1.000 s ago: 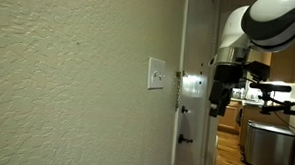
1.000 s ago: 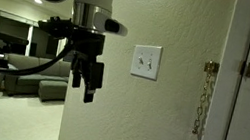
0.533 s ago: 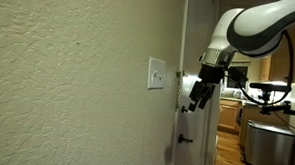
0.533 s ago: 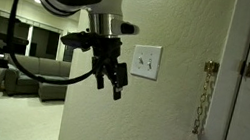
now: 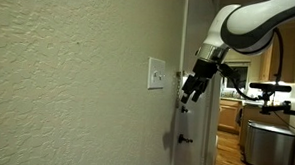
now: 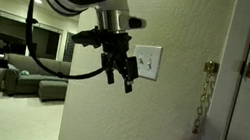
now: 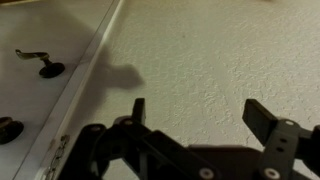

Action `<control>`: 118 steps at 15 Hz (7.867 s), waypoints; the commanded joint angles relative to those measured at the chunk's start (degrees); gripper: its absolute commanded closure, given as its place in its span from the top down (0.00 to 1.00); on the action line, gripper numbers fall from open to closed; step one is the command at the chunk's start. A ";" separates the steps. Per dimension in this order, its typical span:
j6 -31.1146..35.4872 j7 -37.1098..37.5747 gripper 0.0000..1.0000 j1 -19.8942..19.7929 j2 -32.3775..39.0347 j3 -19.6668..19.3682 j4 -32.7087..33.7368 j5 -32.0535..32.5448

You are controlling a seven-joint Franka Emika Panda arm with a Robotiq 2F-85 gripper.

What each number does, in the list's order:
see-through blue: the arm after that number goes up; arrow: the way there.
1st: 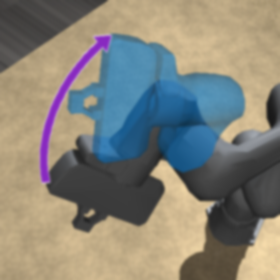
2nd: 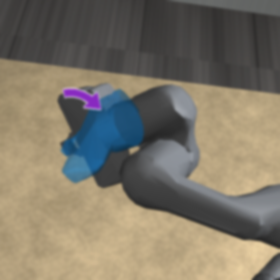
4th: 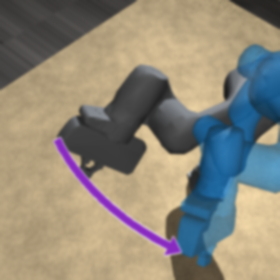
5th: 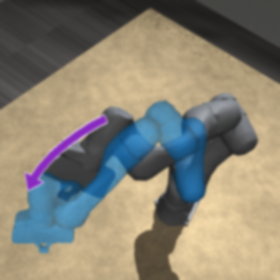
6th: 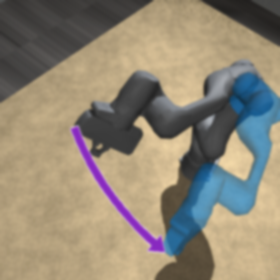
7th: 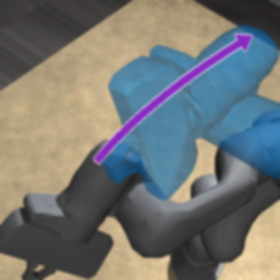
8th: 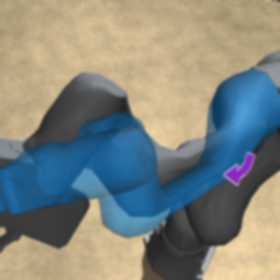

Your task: Push the light switch on the right upwards

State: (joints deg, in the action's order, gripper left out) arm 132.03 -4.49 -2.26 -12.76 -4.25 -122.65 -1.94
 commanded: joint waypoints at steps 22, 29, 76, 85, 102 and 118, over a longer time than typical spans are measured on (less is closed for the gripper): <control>9.11 -0.94 0.38 -0.08 9.69 1.12 15.84 0.50; 10.86 -2.17 0.46 -0.03 11.21 1.18 19.04 0.21; -3.17 -15.55 0.42 -0.42 14.17 0.81 26.05 -7.66; -2.65 -18.08 0.03 -0.94 15.01 0.90 27.41 -7.80; -5.92 -20.21 0.06 -1.58 10.18 0.12 24.70 -6.90; -6.92 -22.32 0.06 -1.39 11.46 0.18 28.61 -8.18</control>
State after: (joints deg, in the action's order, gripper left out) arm 128.90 -24.69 -2.79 0.85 -3.83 -95.49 -8.71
